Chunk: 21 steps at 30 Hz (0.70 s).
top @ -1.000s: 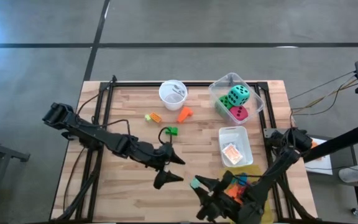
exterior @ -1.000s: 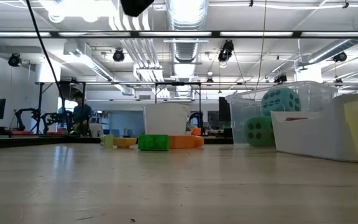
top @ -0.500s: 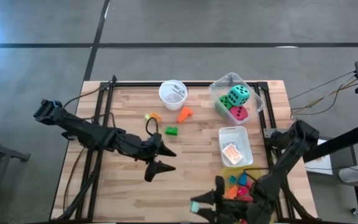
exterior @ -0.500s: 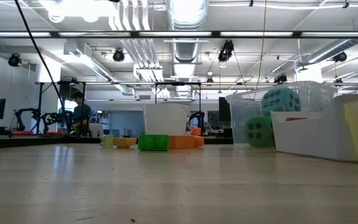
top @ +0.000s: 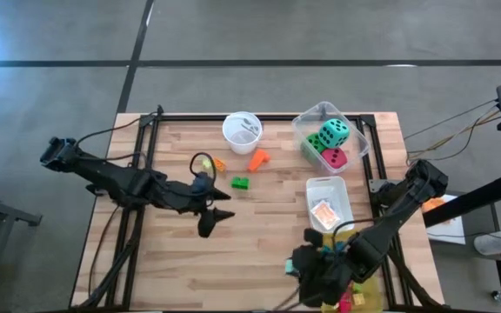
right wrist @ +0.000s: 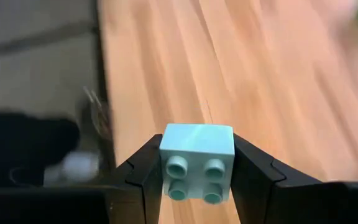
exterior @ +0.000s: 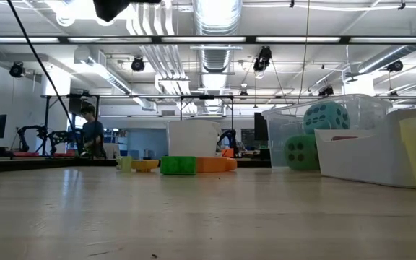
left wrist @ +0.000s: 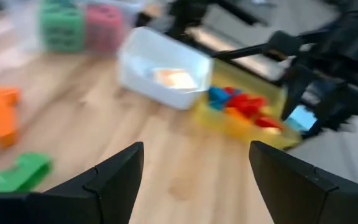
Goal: Pick & Place Toys
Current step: Put the light blue game piece into the yellow bin
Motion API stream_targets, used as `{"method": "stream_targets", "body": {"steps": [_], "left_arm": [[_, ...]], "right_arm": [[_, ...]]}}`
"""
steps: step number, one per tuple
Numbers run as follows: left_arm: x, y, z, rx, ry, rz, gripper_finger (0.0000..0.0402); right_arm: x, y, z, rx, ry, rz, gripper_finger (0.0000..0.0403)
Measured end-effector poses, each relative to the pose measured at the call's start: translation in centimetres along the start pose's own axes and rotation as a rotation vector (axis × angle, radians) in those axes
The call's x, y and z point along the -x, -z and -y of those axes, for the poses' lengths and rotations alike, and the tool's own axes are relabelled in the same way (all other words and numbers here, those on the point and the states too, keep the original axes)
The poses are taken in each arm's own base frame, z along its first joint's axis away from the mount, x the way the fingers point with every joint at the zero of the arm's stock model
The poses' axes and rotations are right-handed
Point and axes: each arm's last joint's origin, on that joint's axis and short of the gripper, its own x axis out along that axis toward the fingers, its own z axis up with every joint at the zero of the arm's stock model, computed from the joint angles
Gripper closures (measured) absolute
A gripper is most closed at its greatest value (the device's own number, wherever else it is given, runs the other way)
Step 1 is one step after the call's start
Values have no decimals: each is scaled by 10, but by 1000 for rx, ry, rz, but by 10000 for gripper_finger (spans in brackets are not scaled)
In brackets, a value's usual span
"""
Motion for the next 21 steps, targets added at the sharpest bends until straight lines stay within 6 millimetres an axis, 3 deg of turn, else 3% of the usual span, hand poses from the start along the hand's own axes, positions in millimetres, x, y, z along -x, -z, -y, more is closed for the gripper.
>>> {"method": "stream_targets", "body": {"steps": [5, 11, 21], "left_arm": [[-2, 4, -10, 12, -112, -37, 108], [-3, 4, -16, 14, -171, -31, 108], [-5, -1, -23, 25, -208, -12, 108]], "right_arm": [[4, 26, 10, -106, 82, -321, 270], [8, 55, 12, -145, 189, -535, 270], [-31, 99, -3, -103, 139, -664, 270]]}}
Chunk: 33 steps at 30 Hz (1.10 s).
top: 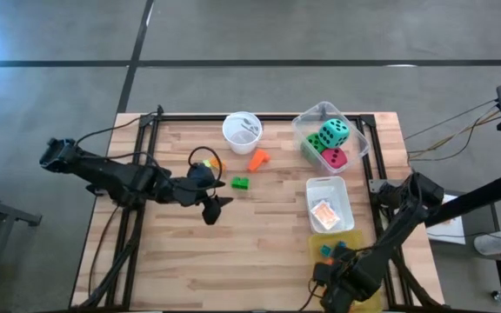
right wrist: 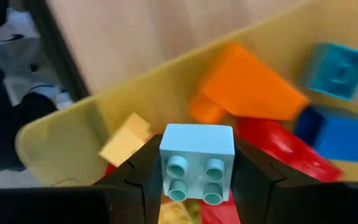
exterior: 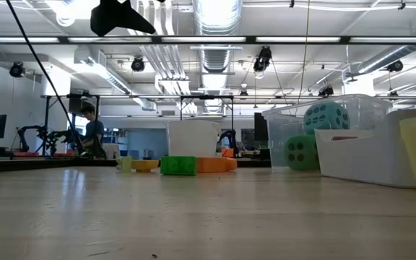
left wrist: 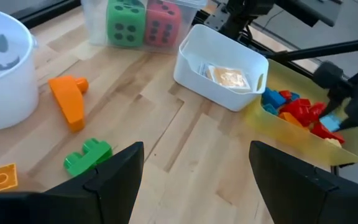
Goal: Pick & Place Toys
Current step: Put the light blue game piece into the yellow bin
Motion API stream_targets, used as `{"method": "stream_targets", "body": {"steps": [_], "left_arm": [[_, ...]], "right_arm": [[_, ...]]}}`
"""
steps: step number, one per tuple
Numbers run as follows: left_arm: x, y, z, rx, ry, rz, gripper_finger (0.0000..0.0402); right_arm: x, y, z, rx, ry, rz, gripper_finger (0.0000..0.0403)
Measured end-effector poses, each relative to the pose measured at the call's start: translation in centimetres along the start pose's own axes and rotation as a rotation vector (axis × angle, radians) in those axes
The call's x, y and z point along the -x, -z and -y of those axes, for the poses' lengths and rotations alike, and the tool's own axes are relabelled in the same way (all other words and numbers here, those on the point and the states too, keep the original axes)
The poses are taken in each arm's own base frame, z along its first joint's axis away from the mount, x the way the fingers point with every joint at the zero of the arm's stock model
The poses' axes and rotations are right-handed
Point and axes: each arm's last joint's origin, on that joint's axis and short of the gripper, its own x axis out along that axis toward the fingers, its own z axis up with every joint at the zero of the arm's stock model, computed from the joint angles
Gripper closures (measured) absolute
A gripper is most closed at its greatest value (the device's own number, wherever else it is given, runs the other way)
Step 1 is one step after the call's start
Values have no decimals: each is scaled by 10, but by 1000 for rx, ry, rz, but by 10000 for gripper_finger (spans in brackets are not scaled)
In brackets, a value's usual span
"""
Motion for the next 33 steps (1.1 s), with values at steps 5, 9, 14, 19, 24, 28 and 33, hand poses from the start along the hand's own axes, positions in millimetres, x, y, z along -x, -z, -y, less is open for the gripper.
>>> {"method": "stream_targets", "body": {"steps": [5, 9, 14, 19, 24, 28, 33], "left_arm": [[-1, -1, -1, 3, -5, 2, 108], [-1, -1, -1, 3, -6, 0, 108], [-1, 0, -2, 1, -9, -4, 108], [-1, 0, -2, 1, -9, -4, 108], [-1, 0, -2, 4, -9, -4, 108], [-1, 0, -2, 5, -9, -4, 108], [-1, 0, -2, 5, -9, -4, 108]], "right_arm": [[-14, -2, -7, 44, -53, 1, 270], [-27, -3, -9, 65, -80, -19, 270], [-43, -1, -12, 93, -74, -74, 270], [-57, 0, -12, 121, -46, -126, 270], [-58, 0, -13, 139, -58, -138, 270], [-54, 0, -13, 141, -68, -134, 270], [-54, 0, -14, 141, -70, -133, 270]]}}
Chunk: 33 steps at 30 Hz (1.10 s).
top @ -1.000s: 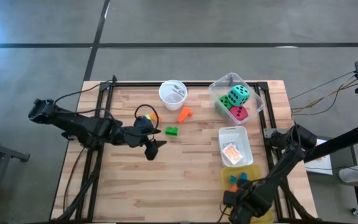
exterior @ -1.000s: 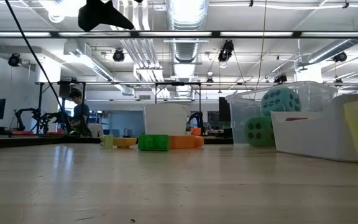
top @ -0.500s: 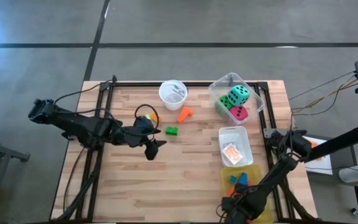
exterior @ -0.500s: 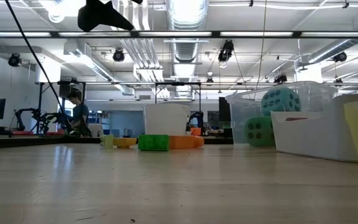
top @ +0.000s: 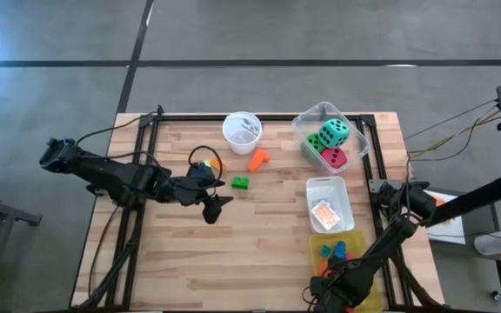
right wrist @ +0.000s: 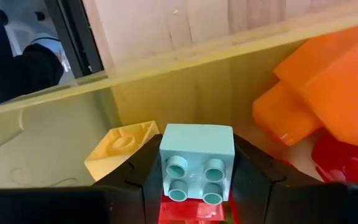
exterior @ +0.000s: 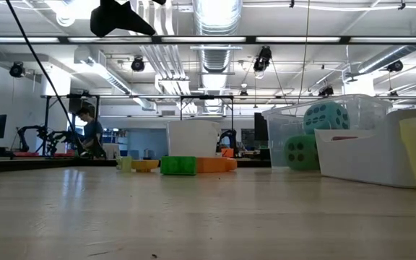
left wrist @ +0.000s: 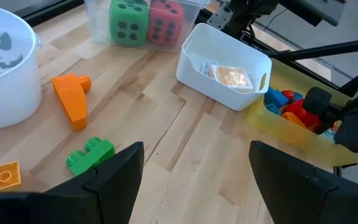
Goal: Pick & Place Toys
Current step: Put the light blue game piece into the yellow bin, then put the green game piece into the yellow bin
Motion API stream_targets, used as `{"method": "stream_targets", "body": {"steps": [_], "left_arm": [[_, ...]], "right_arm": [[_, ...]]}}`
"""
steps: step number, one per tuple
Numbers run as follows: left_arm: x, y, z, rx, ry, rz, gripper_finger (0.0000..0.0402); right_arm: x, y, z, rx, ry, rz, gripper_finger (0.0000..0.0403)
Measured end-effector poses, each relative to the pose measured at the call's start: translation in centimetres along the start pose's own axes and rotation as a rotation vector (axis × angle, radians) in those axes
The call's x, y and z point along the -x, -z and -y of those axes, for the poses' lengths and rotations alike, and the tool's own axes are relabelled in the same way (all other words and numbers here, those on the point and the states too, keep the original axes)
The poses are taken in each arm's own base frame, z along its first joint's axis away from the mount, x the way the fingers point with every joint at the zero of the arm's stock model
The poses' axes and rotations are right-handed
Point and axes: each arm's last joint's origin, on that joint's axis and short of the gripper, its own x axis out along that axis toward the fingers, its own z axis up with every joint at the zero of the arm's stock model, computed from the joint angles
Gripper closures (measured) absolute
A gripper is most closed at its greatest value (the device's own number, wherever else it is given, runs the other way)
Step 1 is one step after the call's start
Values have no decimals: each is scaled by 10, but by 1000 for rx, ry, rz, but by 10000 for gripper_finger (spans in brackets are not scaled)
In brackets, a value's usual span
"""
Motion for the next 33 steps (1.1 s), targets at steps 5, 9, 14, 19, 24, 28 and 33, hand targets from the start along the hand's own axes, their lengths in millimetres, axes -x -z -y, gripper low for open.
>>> {"method": "stream_targets", "body": {"steps": [5, 9, 14, 19, 24, 28, 33], "left_arm": [[0, 0, 0, 3, -1, -1, 108], [0, 0, 0, 2, -3, -3, 108], [0, 0, 0, 2, -2, -3, 108], [0, 0, 0, 2, -2, -3, 108], [0, 1, -1, 1, -7, -9, 108], [-1, 3, -7, 54, -54, -44, 108], [-5, 5, -20, 36, -139, -107, 108]], "right_arm": [[0, 0, 0, -3, 0, 0, 260], [0, 0, 0, -5, 3, 0, 182], [0, -1, 1, -8, 1, 0, 99], [0, -1, 1, -33, 2, 0, 56], [0, -1, 1, -52, 8, -3, 47], [5, 0, 0, -60, 19, -9, 46], [23, 1, -8, -13, 35, -18, 46]]}}
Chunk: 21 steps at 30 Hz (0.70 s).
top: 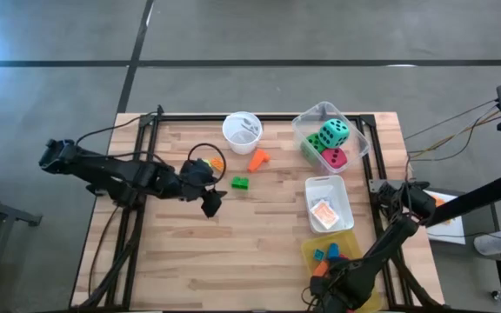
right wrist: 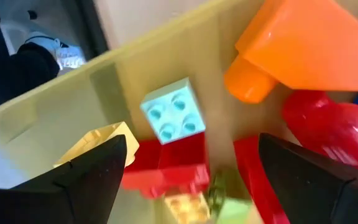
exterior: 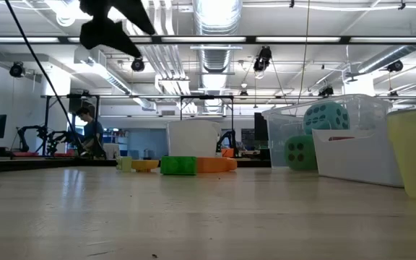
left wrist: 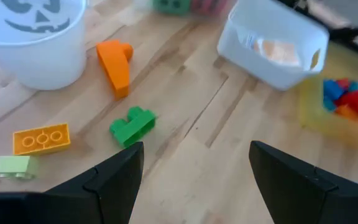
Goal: Pick & Place Toys
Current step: Put the green game piece into the yellow bin
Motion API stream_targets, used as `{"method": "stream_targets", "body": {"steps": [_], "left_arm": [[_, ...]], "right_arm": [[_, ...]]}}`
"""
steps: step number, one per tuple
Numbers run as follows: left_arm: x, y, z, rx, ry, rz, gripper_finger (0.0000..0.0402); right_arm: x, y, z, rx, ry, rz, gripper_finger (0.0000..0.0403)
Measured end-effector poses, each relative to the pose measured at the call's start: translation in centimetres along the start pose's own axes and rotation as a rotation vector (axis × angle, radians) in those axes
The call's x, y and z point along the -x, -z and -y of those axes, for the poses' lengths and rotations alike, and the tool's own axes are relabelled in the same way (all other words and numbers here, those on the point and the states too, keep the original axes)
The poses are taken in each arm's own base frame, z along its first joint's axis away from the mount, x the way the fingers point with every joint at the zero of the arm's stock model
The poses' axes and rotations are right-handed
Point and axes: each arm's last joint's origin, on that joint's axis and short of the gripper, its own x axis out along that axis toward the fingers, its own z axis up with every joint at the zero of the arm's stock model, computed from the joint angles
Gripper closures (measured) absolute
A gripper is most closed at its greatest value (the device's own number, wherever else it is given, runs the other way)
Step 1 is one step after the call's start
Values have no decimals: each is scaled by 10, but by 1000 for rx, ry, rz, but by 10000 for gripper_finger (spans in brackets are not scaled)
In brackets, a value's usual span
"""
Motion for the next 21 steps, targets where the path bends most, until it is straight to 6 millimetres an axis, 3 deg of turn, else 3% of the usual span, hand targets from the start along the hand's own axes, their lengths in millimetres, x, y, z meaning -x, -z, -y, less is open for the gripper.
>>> {"method": "stream_targets", "body": {"steps": [5, 12, 17, 21], "left_arm": [[-19, -4, -3, -110, -15, -51, 108], [-69, -9, -16, -279, -75, -181, 108], [-100, -7, -30, -294, -146, -265, 108], [-112, -6, -34, -279, -147, -292, 108]], "right_arm": [[27, 3, -10, 40, 0, 0, 46], [50, 4, -24, 106, -39, 89, 45], [49, 4, -20, 122, 52, 185, 45], [34, 8, -4, 125, 206, 164, 45]]}}
